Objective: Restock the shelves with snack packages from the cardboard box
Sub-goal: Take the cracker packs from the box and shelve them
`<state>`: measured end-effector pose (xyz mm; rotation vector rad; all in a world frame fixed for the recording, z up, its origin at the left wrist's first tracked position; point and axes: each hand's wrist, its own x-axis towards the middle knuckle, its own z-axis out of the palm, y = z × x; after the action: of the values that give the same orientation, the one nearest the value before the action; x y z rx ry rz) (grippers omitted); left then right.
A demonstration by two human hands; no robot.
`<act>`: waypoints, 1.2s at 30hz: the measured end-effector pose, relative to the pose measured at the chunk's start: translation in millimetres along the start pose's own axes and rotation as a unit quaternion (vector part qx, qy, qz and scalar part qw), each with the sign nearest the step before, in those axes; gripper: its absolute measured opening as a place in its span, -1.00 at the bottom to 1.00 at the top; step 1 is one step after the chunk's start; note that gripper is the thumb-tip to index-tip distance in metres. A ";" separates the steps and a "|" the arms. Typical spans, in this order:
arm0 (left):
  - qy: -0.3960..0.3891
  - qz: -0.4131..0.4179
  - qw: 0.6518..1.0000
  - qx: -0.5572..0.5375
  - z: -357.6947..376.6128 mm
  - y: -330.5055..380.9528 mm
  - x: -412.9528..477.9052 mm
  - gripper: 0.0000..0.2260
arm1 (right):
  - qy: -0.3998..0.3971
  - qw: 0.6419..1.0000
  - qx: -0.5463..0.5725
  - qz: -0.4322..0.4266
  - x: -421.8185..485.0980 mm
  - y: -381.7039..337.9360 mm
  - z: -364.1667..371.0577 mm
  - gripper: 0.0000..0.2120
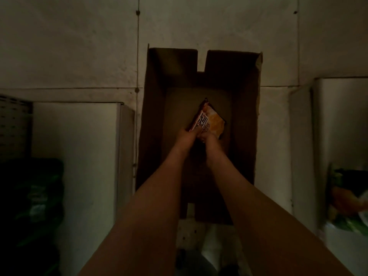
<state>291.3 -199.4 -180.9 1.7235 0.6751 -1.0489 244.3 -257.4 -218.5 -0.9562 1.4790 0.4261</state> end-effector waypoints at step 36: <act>-0.340 0.292 0.866 0.220 -23.5 111.9 -810.8 -0.74 | -0.094 0.902 0.213 -0.364 -774.9 85.0 -426.1 -0.63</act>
<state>5.3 -198.7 586.3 1.5941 -0.5518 -1.2984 -175.0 -290.6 564.1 -0.9956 0.8878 -0.3362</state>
